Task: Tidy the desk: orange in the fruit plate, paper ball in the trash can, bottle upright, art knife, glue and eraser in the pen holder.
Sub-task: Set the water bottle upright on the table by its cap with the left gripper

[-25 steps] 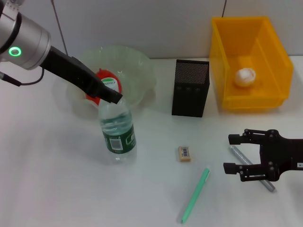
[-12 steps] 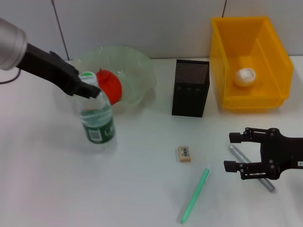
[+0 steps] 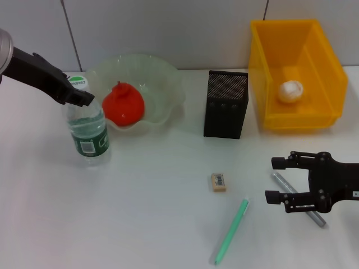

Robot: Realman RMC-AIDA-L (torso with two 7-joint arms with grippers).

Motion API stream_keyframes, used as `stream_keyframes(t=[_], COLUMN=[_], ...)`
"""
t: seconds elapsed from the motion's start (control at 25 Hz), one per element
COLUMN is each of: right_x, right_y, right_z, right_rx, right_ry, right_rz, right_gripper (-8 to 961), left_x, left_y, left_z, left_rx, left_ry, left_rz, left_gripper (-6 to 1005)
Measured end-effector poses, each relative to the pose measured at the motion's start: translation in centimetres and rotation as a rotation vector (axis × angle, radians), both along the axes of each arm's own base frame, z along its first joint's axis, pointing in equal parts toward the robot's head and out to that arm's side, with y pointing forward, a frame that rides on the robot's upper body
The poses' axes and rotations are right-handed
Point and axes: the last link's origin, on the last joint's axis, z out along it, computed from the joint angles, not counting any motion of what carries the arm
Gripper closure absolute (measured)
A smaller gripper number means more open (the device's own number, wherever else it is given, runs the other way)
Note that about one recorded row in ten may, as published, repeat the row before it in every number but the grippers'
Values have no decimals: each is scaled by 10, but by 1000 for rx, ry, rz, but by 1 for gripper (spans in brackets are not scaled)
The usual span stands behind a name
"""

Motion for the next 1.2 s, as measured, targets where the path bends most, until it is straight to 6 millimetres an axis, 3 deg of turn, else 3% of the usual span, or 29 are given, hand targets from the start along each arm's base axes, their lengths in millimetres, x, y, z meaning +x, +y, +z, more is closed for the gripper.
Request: stream_keyframes(t=[0.52,1.2], right_x=[0,1], right_y=[0,-1], right_z=[0,-1], right_rx=[-3,-7], right_ry=[1,-1], right_rz=[-6,-7], right_gripper=[127,128], left_x=[-13,-16], left_y=[5,6], left_z=[3,1], left_rx=[32,30], left_ry=[23,35], left_rz=[52,70], left_gripper=[488,477])
